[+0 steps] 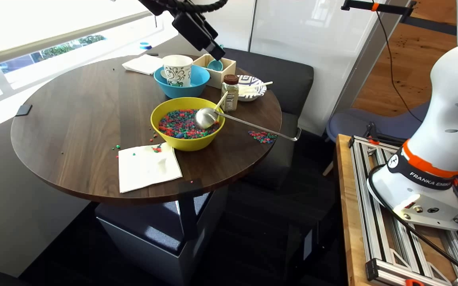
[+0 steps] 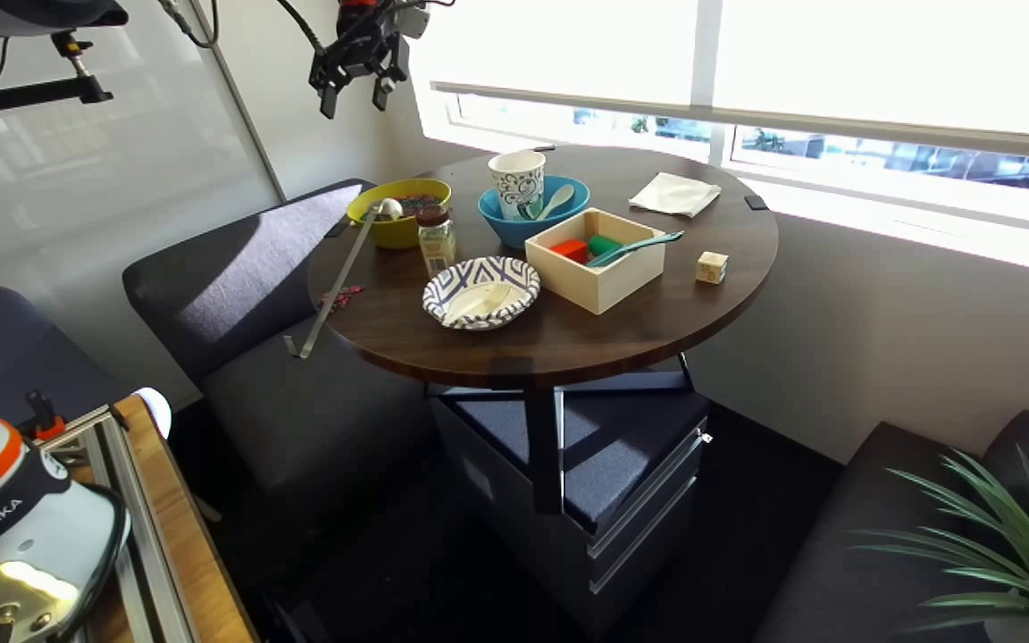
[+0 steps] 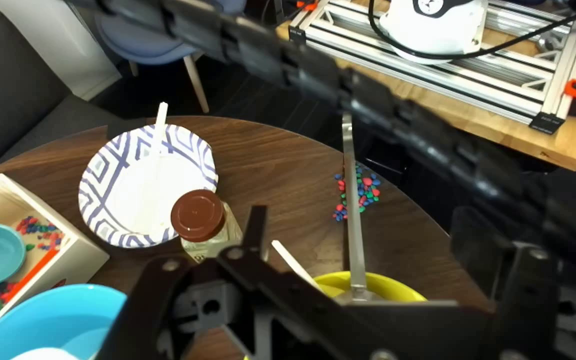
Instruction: Put the ladle in the yellow bowl
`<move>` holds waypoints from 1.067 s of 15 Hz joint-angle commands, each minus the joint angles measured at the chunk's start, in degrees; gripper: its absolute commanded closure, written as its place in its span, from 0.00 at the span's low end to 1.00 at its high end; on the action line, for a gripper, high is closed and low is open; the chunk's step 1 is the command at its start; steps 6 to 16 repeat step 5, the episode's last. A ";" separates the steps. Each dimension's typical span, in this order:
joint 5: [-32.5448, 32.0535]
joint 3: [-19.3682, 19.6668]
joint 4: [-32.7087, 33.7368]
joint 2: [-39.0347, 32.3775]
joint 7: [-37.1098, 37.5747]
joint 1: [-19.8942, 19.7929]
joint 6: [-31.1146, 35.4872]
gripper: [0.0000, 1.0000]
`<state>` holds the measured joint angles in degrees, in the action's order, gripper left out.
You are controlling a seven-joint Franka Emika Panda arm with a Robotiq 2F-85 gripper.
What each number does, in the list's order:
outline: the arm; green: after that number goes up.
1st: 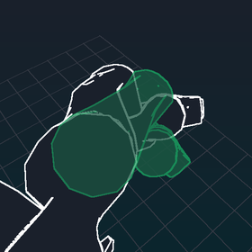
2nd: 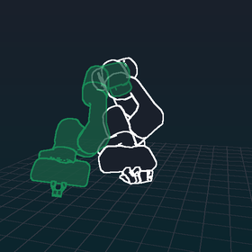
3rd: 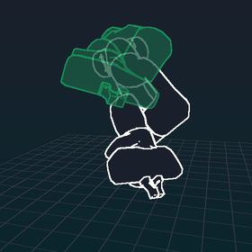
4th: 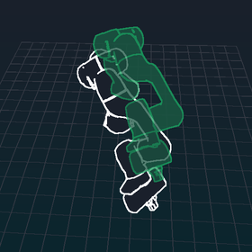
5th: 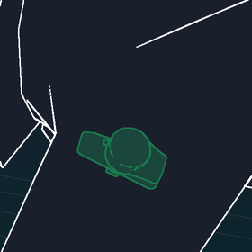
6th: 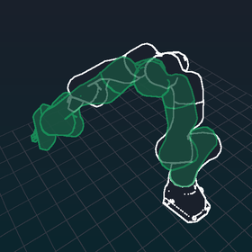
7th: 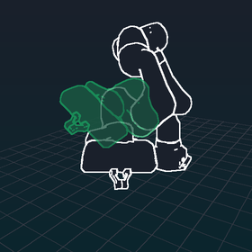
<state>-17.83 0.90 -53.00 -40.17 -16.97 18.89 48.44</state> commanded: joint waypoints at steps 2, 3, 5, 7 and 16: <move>-0.06 -2.92 0.21 3.82 1.46 -0.29 -0.62 0.00; -0.36 -3.07 -2.07 5.60 0.45 -0.22 -0.30 0.00; -0.47 -3.49 1.31 3.06 1.32 -0.67 -0.11 0.00; -0.47 -3.49 1.31 3.06 1.32 -0.67 -0.11 0.00; -0.47 -3.49 1.31 3.06 1.32 -0.67 -0.11 0.00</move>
